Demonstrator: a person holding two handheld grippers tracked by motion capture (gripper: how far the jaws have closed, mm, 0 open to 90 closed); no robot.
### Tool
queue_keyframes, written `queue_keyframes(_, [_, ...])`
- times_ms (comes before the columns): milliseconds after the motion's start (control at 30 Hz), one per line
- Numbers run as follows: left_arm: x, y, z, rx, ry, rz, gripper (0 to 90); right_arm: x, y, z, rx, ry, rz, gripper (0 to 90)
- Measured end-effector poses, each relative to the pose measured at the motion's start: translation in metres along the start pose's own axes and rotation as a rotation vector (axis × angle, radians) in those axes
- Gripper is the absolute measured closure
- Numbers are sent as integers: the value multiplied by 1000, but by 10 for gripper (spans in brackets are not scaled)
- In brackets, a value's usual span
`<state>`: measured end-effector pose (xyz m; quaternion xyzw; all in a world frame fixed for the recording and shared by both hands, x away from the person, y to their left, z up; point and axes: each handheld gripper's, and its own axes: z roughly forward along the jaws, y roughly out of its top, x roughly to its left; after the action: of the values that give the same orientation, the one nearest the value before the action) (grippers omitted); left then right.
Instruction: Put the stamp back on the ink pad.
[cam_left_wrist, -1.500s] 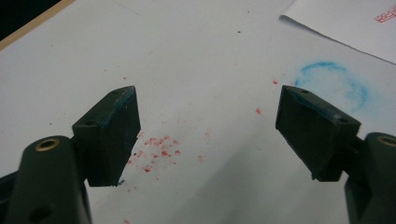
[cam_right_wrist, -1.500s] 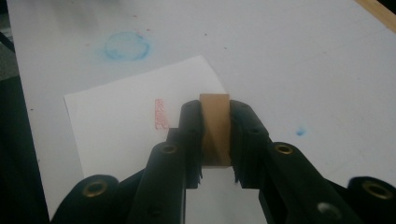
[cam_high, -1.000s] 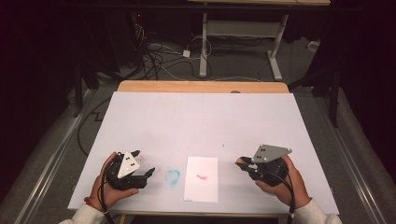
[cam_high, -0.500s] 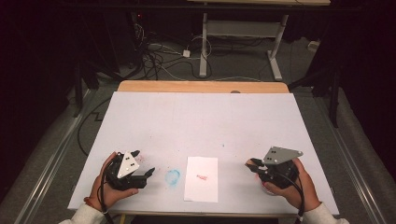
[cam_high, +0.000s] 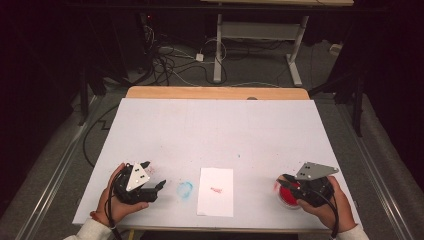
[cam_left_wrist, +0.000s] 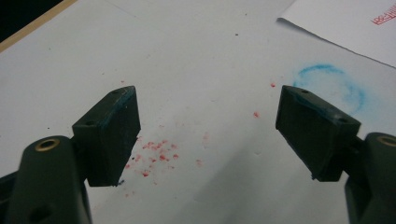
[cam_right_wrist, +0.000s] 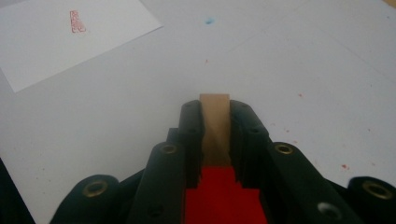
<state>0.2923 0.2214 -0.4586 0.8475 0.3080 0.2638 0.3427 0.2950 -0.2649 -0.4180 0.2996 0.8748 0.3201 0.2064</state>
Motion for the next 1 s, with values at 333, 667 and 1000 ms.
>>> queue_keyframes(333, [0, 0, 0, 1, 0, 0, 212, -5, -18, 2, 52, -21, 26, 755])
queue_keyframes(667, [-1, 0, 1, 4, -4, 3, 212, -8, -26, 6, 104, -21, 60, 755])
queue_keyframes(1000, [-1, 0, 1, 11, -5, 9, 212, -7, -30, 7, 111, -21, 70, 754])
